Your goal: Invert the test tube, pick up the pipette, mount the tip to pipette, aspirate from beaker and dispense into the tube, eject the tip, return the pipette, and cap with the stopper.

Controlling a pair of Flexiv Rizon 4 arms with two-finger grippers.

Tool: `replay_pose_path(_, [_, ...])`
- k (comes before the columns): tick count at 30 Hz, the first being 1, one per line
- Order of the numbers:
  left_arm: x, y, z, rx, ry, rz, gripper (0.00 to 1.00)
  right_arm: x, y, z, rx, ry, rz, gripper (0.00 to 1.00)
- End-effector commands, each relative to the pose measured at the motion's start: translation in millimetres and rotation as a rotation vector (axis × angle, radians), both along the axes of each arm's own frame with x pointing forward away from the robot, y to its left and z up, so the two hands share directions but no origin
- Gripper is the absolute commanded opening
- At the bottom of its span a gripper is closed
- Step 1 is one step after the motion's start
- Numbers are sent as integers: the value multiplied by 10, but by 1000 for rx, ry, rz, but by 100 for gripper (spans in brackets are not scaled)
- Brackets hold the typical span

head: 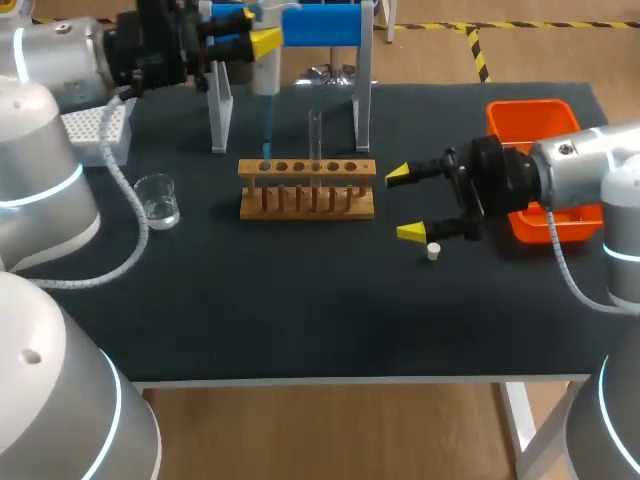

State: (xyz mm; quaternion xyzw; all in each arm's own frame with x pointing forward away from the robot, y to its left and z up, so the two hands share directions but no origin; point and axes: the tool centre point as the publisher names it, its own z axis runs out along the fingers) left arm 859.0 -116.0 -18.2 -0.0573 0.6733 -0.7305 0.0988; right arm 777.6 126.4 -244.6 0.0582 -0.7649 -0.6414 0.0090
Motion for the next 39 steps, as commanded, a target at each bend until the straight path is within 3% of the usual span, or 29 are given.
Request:
replay_pose_path(1, [-61, 575, -63, 4, -15, 17, 0, -6, -7, 8, -2, 0, 0, 100])
replay_pose_path(9, [134, 1102, -144, 17, -39, 59, 0, -6, -7, 8, -2, 0, 0, 100])
replay_pose_path(17, [329, 1448, -306, 6, -45, 71, 0, -6, -7, 8, -2, 0, 0, 100])
replay_pose_path(27, [553, 1677, -545, -16, -43, 63, 0, -6, -7, 8, -2, 0, 0, 100])
replay_pose_path(39, [641, 1789, -648, -32, -46, 69, 0, -6, -7, 8, -2, 0, 0, 100])
